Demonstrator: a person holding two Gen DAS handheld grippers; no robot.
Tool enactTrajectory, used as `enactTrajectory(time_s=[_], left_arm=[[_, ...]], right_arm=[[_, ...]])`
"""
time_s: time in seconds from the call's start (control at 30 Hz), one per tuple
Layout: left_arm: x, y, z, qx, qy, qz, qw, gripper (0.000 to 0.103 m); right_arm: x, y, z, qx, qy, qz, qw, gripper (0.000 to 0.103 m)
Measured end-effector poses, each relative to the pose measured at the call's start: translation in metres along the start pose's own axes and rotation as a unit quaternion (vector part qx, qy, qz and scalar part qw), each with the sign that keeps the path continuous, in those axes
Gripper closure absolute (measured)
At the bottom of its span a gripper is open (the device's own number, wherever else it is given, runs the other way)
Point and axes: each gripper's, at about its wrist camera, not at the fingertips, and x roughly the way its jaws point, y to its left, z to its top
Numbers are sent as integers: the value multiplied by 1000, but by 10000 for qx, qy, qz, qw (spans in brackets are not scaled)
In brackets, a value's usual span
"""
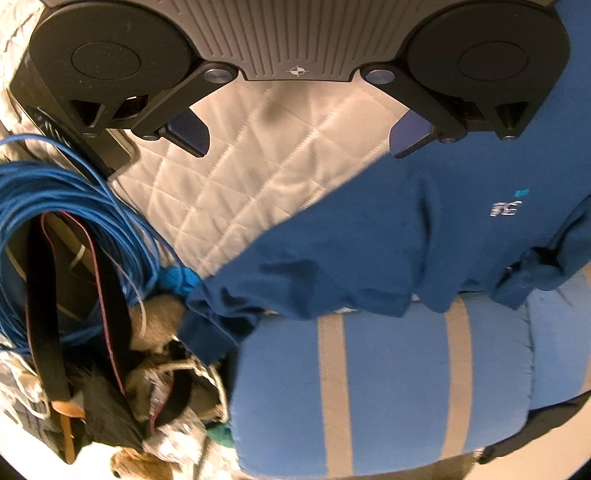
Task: Fold clothes
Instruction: 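Move both tools over the crumpled dark blue sweatshirt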
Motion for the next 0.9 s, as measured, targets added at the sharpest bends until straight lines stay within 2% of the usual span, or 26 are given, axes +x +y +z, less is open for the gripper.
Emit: enactTrajectory(time_s=[0.37,0.63,0.9], left_arm=[[-25,-15,34,-303,-361,-725,9963,0],[-30,-46,49,163,-524,-977,9937,0],[-27,-67,53,469,-563,-1195,9901,0]], right_arm=[[-7,28,10,-251,-6,418,9988,0],[-32,51,19,-457,-42,721,9963,0],[-32,55,17,-376,107,830,9958,0]])
